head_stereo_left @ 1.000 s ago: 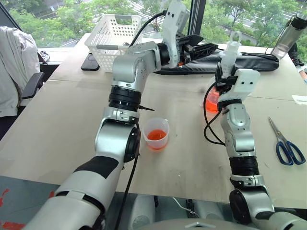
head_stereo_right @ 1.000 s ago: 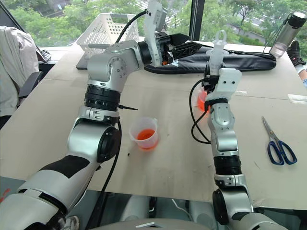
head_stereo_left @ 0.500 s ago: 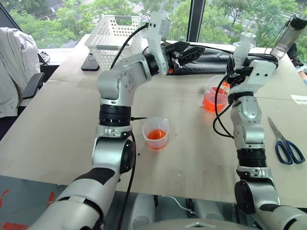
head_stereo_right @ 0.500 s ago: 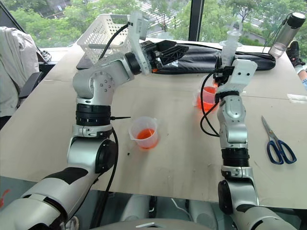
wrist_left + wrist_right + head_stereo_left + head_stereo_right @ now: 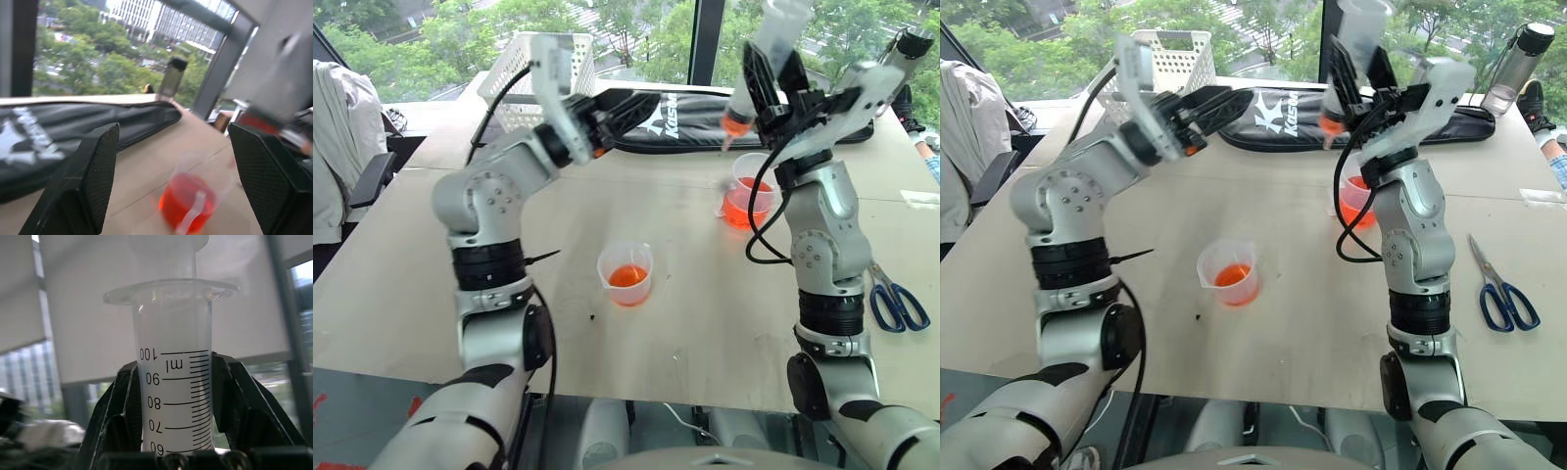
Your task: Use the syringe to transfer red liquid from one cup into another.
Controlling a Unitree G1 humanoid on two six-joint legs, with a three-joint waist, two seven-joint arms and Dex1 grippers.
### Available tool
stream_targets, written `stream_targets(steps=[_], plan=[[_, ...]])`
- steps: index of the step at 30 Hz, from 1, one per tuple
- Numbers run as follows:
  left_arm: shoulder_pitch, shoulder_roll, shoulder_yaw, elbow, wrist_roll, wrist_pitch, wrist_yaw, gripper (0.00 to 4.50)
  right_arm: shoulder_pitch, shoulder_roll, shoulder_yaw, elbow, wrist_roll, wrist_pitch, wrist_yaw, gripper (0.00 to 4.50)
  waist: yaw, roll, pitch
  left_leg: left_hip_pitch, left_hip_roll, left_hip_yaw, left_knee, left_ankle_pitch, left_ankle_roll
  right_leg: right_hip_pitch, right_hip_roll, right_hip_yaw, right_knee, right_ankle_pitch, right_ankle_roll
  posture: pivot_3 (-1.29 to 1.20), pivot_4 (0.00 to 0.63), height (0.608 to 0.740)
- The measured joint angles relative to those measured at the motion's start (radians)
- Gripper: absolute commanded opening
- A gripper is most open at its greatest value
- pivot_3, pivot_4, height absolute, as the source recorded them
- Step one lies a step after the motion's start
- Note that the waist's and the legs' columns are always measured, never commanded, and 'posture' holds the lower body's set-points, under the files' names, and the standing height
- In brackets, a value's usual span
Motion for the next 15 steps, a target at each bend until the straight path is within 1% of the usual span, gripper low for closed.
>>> stream_targets(steps=[2, 3, 5, 7, 11, 15], plan=[[0.009, 0.029, -0.004, 0.01, 0.002, -0.014, -0.005, 3.57, 0.0, 0.007, 0.032, -0.046, 0.107, 0.082, 0.04, 1.51, 0.006, 0.0, 0.0, -0.001, -0.001, 0.0, 0.001, 0.0, 0.0, 0.0, -0.001, 0.0, 0.0, 0.0, 0.0, 0.0, 0.15, 0.724], [0.009, 0.034, -0.004, 0.011, 0.002, -0.018, -0.006, 3.57, 0.0, 0.006, 0.037, -0.051, 0.118, 0.091, 0.047, 1.51, 0.007, 0.0, 0.0, -0.001, -0.001, 0.0, 0.002, 0.0, 0.0, 0.001, -0.001, 0.0, 0.0, 0.0, 0.0, 0.0, 0.15, 0.724], [0.008, 0.065, -0.008, 0.029, 0.012, -0.052, -0.019, 3.57, 0.035, -0.011, 0.084, -0.106, 0.208, 0.16, 0.132, 1.51, 0.015, -0.001, 0.0, 0.0, -0.001, 0.001, 0.002, 0.0, 0.0, 0.002, -0.002, 0.0, -0.001, 0.0, 0.0, 0.0, 0.15, 0.724], [0.008, 0.075, -0.011, 0.045, 0.015, -0.066, -0.023, 3.57, 0.07, -0.016, 0.112, -0.114, 0.244, 0.195, 0.177, 1.51, 0.021, -0.001, -0.001, 0.0, -0.001, 0.001, 0.003, 0.0, 0.0, 0.002, -0.002, -0.001, -0.001, 0.0, 0.0, 0.0, 0.15, 0.724], [0.009, 0.104, -0.017, 0.048, 0.02, -0.073, -0.039, 3.57, 0.163, -0.031, 0.169, -0.1, 0.271, 0.223, 0.277, 1.51, 0.023, -0.001, 0.0, 0.0, -0.001, 0.0, 0.003, 0.0, 0.0, 0.002, -0.002, -0.001, -0.001, 0.0, 0.0, 0.0, 0.15, 0.724], [0.009, 0.129, -0.035, 0.041, 0.011, -0.065, -0.064, 3.57, 0.208, -0.035, 0.223, -0.043, 0.223, 0.193, 0.373, 1.51, 0.022, -0.001, 0.0, 0.0, -0.001, 0.0, 0.003, 0.0, 0.0, 0.002, -0.001, -0.001, 0.0, 0.0, 0.0, 0.0, 0.15, 0.724]])
